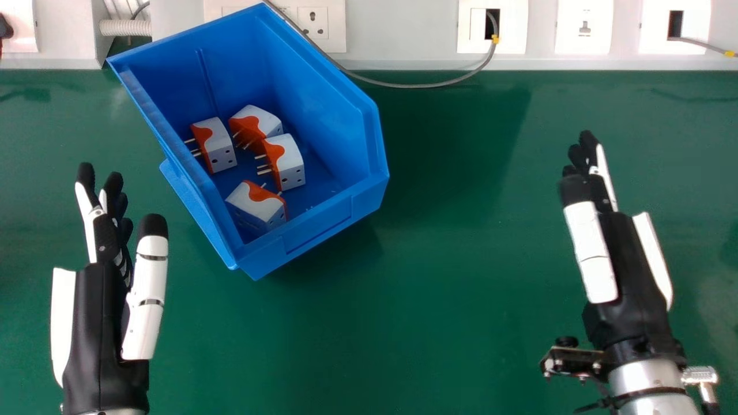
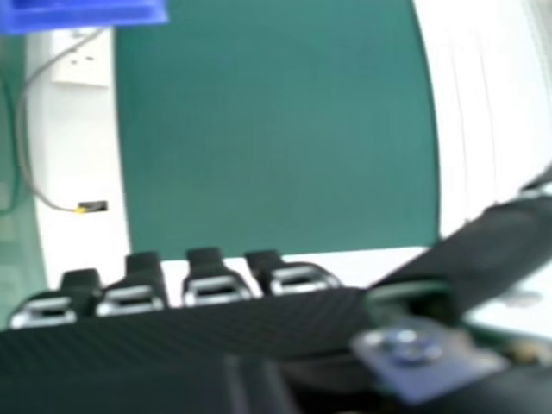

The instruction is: Pick all objects and put in blue box

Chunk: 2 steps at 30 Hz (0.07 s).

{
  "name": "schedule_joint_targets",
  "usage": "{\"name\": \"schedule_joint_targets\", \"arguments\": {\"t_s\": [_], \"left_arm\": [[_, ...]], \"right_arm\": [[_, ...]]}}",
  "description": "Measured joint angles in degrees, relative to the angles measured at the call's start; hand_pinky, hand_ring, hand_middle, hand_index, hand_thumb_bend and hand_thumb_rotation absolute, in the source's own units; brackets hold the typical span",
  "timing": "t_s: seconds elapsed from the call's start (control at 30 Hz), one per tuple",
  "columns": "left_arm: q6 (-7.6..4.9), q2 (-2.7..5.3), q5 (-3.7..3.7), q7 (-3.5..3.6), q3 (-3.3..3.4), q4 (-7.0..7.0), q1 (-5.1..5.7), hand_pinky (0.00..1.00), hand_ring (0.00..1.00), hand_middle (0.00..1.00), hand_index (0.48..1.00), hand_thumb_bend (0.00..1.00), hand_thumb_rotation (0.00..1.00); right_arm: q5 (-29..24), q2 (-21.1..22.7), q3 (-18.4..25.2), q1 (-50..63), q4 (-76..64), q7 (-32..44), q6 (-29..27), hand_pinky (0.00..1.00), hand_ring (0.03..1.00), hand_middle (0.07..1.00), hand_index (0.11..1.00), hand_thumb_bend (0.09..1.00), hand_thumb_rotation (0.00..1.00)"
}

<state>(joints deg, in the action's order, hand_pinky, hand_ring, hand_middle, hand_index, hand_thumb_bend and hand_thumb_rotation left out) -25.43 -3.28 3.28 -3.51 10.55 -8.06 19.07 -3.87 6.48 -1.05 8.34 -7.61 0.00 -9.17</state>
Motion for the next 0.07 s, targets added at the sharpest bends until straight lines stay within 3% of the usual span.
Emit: {"name": "schedule_joint_targets", "arguments": {"t_s": [0.07], "left_arm": [[0.04, -0.01, 0.01, -0.11, 0.19, 0.0, -0.12, 1.0, 1.0, 1.0, 1.0, 0.34, 0.89]], "right_arm": [[-1.09, -0.64, 0.79, -0.03, 0.0, 0.69, 0.04, 1.0, 1.0, 1.0, 1.0, 0.535, 1.0]]}}
